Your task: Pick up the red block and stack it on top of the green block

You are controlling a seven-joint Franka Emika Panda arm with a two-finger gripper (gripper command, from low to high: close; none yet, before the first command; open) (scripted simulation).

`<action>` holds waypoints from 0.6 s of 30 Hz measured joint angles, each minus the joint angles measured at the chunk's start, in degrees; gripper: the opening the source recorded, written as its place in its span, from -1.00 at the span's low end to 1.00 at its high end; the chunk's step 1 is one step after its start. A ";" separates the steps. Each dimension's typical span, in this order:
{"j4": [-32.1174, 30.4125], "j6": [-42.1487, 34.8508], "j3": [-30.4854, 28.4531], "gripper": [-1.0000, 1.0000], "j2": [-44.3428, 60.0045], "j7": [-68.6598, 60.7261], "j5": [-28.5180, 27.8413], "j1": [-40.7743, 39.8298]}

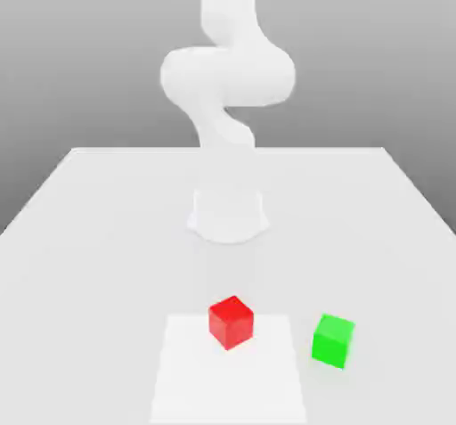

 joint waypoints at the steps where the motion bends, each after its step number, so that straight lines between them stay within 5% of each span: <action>1: -1.69 1.40 -0.50 0.00 1.88 -1.54 -0.19 0.53; 18: -29.43 27.66 -7.12 0.00 38.06 -30.12 -0.78 7.42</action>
